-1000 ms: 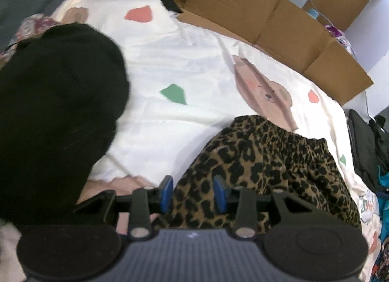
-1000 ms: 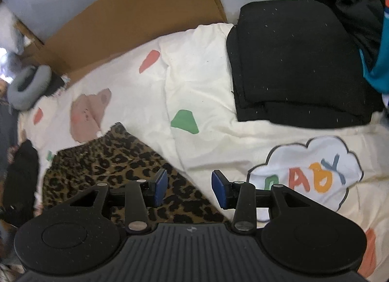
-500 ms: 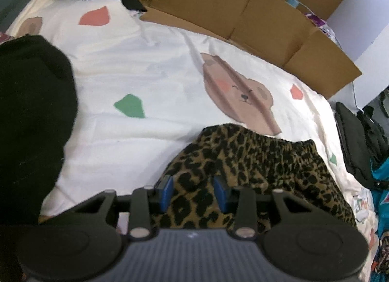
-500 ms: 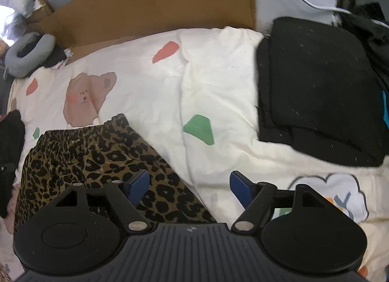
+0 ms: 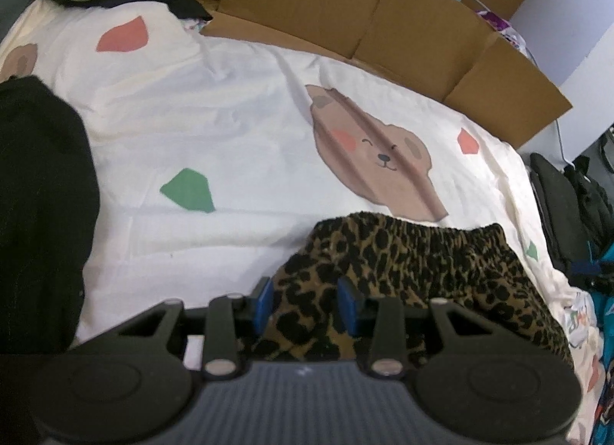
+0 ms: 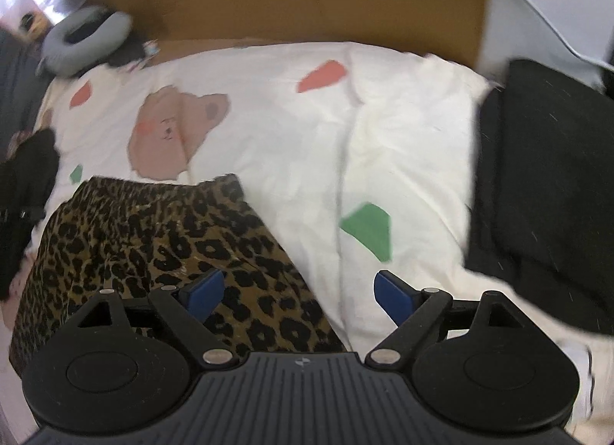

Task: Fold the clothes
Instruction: 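Open both tools and lay the trousers flat on the duvet, then close both tools on the waistband of the leopard-print trousers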

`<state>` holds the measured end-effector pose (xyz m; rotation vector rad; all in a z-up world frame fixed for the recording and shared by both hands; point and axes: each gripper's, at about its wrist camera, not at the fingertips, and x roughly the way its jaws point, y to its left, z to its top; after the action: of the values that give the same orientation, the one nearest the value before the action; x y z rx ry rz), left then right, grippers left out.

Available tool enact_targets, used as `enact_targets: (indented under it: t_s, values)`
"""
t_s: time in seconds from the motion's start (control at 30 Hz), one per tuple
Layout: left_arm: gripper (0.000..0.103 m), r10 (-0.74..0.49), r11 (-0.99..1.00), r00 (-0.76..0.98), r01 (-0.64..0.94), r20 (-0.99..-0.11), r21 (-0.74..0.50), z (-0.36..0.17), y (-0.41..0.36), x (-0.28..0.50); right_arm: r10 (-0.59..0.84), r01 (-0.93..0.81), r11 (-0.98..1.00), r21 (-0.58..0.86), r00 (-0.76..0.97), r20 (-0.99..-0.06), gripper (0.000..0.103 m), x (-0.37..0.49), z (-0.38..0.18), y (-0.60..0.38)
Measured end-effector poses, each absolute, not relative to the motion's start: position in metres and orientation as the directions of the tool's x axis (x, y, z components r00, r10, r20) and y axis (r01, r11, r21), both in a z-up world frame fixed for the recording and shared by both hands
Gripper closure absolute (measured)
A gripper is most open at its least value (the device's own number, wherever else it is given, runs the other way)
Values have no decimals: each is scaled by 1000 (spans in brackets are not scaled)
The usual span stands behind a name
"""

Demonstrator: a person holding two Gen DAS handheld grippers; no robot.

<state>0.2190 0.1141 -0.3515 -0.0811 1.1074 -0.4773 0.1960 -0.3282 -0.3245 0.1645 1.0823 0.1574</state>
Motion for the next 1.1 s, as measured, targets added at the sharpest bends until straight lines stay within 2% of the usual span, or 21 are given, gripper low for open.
enact_targets:
  t_s: [0.07,0.3,0.63,1.1]
  values:
    - [65,-409,894,351,340,-842,-293,-353,113,225,239,-80,970,228,456,-857,16,205,-326,-323]
    - [65,-407,890,338,357,-849,-284,-369,111,245,295,-170,954,245,411,-862,31,237,-336,-303]
    - [63,-463,873,333,333,-822,-356,-399,113,249,347,-203,936,287,404,-846,31,253,-367,-291]
    - [61,-531,831,327,380,-781,-406,-394,116,225,357,-224,931,289,390,-849,33,255,-385,-274]
